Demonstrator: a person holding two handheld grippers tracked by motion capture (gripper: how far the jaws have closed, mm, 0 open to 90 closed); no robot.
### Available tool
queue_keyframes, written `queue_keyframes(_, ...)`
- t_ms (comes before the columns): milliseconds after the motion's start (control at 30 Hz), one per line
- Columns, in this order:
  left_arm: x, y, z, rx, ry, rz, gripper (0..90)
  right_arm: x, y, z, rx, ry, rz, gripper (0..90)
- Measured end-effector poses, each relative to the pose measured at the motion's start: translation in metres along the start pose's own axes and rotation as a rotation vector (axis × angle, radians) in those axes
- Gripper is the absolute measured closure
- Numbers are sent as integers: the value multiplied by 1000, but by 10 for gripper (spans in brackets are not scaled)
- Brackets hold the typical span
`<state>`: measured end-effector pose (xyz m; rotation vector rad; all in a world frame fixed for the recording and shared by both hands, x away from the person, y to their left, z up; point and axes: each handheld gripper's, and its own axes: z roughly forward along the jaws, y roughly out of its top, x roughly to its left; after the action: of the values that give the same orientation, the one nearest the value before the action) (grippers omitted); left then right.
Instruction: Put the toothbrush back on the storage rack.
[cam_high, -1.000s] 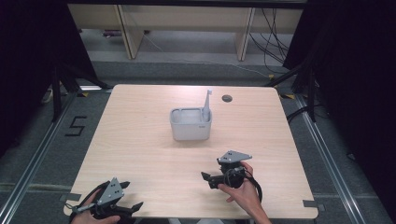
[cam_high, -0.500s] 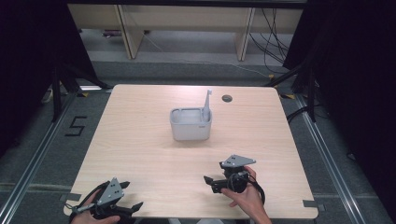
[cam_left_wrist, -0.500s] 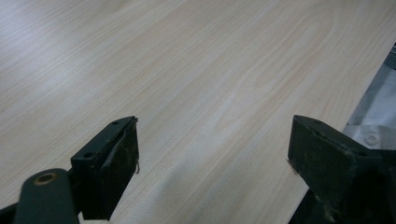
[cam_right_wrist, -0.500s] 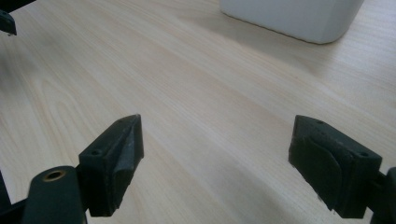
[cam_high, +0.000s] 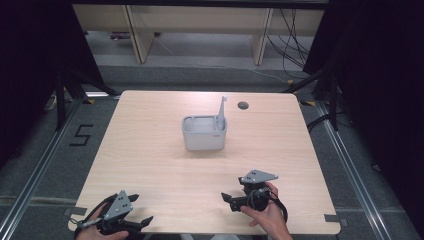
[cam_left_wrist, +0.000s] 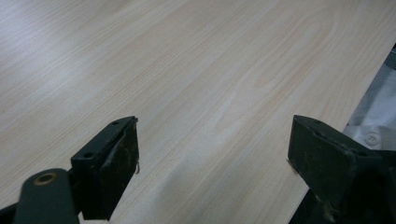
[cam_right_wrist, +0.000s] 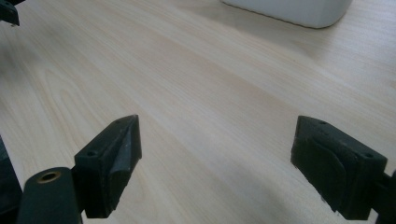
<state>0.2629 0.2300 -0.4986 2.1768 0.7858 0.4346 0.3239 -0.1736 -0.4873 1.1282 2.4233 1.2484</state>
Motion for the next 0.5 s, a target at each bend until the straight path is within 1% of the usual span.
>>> queue_keyframes(33, 0, 0, 0, -2, -2, 2, 162, 2, -1, -1, 1, 6, 22, 166)
queue_keyframes(67, -1, 1, 0, -5, -8, -18, 162, 0, -2, -2, 1, -4, 4, 166)
queue_keyframes(100, -1, 1, 0, -5, -8, -18, 162, 0, -2, -2, 1, -4, 4, 166)
queue_keyframes(133, 0, 1, -1, 2, 0, 4, 162, -2, -3, -2, -4, 2, -14, 166)
queue_keyframes(167, 0, 0, 0, 1, -2, -1, 162, -1, -4, -3, -8, -21, -3, 166)
queue_keyframes(200, 0, 0, 0, 0, 0, 3, 162, 1, -5, -4, 11, -5, 23, 166)
queue_keyframes(300, 0, 1, -1, 11, 1, 1, 162, 0, -6, -5, 17, -7, 17, 166)
queue_keyframes(333, 0, 0, -1, 2, -1, 7, 162, 2, -7, -6, 25, -12, 42, 166)
queue_keyframes(367, 0, 0, 0, -2, 0, -1, 162, 0, -8, -8, 21, -17, 13, 166)
queue_keyframes(400, 0, 0, 0, 0, 0, 9, 162, 0, -9, -7, 17, -5, 10, 166)
queue_keyframes(433, 0, 1, -1, 1, -4, -7, 162, -1, -9, -7, 4, -21, -11, 166)
queue_keyframes(467, -1, 0, 0, -9, -8, -17, 162, 0, -10, -8, 25, -3, 14, 166)
queue_keyframes(500, 0, 0, 0, 1, 0, 9, 162, 1, -11, -9, 25, -19, 18, 166)
